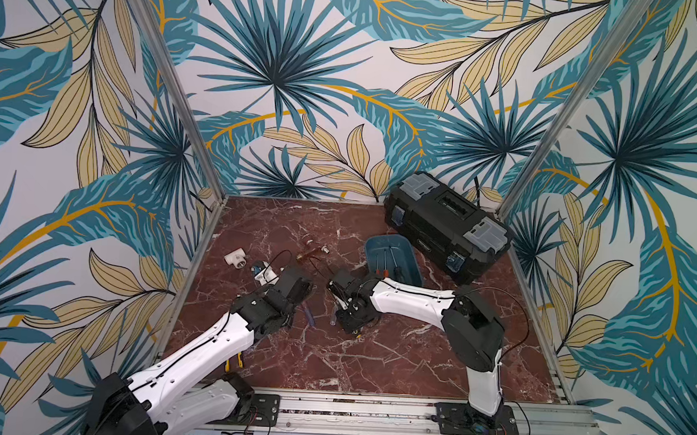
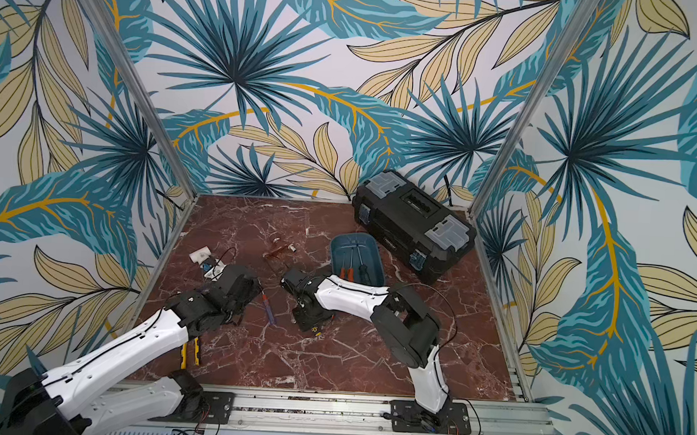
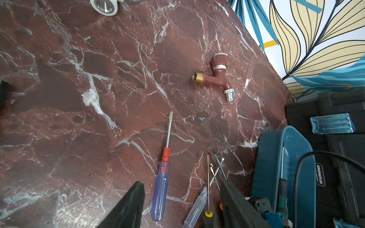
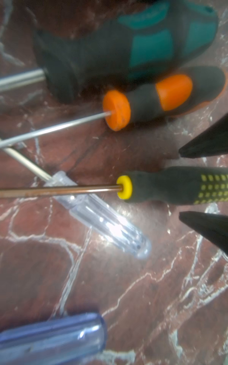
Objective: Put the screwdriver on the desktop into the storage box
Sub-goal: Pick up the screwdriver from the center of the board, then place the screwdriver in the storage box.
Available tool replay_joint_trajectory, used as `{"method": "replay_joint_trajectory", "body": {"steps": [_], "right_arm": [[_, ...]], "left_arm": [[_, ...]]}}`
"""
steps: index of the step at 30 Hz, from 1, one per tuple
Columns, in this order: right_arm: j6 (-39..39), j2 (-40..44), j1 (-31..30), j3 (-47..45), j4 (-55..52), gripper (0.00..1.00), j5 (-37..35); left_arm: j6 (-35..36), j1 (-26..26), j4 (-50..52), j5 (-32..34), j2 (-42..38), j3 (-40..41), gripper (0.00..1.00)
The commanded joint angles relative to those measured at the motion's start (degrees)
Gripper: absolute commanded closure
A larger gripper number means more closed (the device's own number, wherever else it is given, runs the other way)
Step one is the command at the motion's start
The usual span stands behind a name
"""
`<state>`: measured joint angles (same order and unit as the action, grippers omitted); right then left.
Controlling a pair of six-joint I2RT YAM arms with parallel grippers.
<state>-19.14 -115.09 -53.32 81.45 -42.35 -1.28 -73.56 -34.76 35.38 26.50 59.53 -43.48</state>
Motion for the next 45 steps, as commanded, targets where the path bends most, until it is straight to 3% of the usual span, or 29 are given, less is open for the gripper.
{"method": "replay_joint_trajectory", "body": {"steps": [1, 7, 10, 21, 26, 33, 45], "right_arm": [[1.39, -1.05, -0.27, 0.90, -1.90, 0.51, -1.89], [1.91, -1.58, -0.72, 2.27, -2.77, 0.57, -2.59], [2.96, 0.01, -0.69, 2.07, -2.82, 0.64, -2.18], [2.81, 11.24, -0.66, 1.68, -2.49, 0.87, -2.12], [0.07, 18.02, 1.73, 2.41, -1.68, 0.97, -7.36], [-8.84, 17.21, 15.02, 3.40, -2.36, 0.99, -4.76], [-7.84, 4.65, 21.76, 6.91, -3.65, 0.97, -3.02]], "left_arm": [[-0.27, 0.31, 0.90, -0.21, -0.19, 0.17, 0.34], [-0.55, 0.31, 2.00, 0.17, -1.03, 0.07, 0.34], [-0.62, 0.37, 2.74, 0.82, -2.12, 0.46, 0.34], [-0.45, 1.12, 2.68, 1.45, -3.80, 1.73, 0.34], [0.62, 1.50, 1.46, 0.89, -3.17, 2.16, 0.34], [2.56, 3.01, -2.40, -4.84, 1.22, 1.78, 0.33], [2.95, 3.34, -3.53, -15.02, 9.99, 0.68, 0.34]]}}
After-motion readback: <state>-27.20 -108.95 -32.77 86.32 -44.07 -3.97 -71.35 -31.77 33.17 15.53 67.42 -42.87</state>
